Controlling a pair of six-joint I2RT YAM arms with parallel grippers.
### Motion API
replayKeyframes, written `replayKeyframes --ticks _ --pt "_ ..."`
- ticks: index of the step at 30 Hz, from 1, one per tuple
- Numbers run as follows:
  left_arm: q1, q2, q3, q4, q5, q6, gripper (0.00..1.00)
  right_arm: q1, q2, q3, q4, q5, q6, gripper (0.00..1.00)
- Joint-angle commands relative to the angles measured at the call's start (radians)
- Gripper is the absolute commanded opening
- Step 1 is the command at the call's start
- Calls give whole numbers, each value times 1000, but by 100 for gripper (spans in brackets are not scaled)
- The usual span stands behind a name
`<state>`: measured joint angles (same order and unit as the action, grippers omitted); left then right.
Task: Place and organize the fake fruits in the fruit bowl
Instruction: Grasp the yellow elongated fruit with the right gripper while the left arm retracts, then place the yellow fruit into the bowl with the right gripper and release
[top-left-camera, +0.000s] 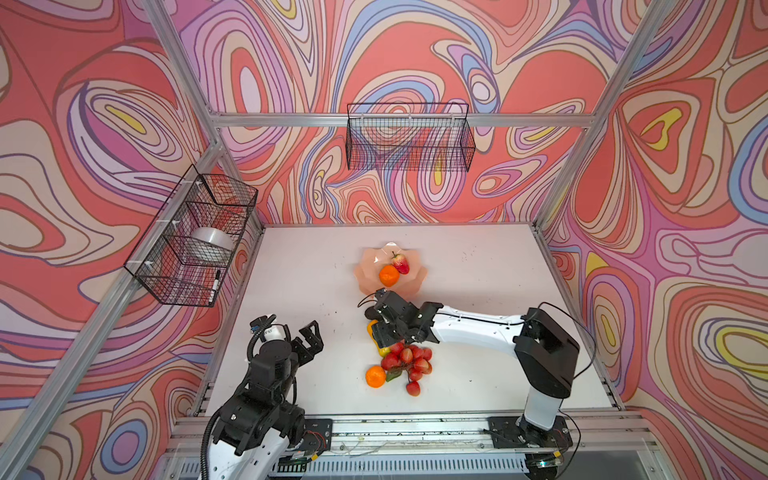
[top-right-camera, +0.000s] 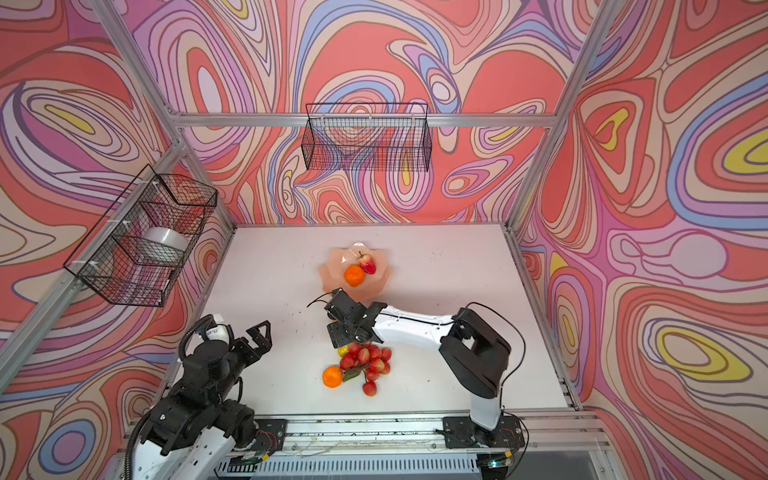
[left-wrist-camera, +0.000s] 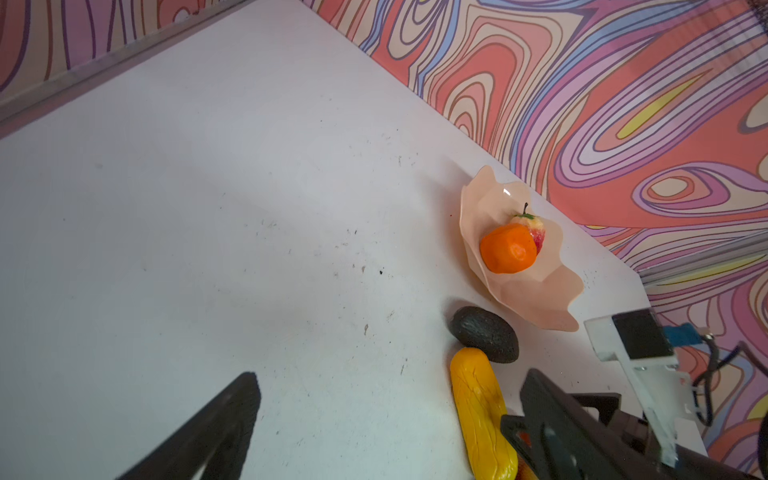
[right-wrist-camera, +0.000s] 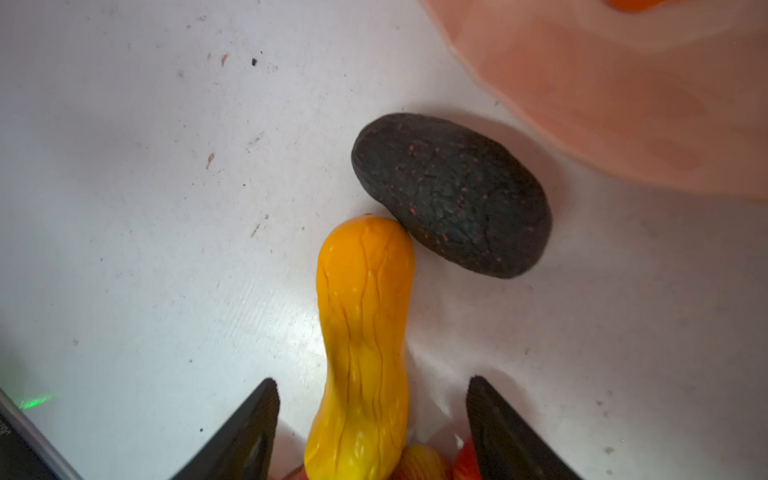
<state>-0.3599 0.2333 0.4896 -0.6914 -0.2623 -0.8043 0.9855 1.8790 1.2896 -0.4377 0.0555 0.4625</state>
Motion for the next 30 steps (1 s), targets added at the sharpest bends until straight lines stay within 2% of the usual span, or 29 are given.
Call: replayKeyframes --ticks 1,11,14,20,25,30 --pt "1 -2 1 -78 -12 -53 99 7 70 68 2 6 -29 73" --pt "1 32 16 -77 17 -51 100 13 199 139 -28 75 -10 68" --pt "1 35 16 -71 20 -43 100 12 197 127 -7 75 -1 60" --pt "1 32 16 -68 33 -32 100 12 116 170 34 40 -15 42" --pt "2 31 15 -70 54 -38 100 -8 23 209 57 25 -11 36" --pt "2 46 43 -59 121 -1 95 -102 -77 201 79 11 11 36"
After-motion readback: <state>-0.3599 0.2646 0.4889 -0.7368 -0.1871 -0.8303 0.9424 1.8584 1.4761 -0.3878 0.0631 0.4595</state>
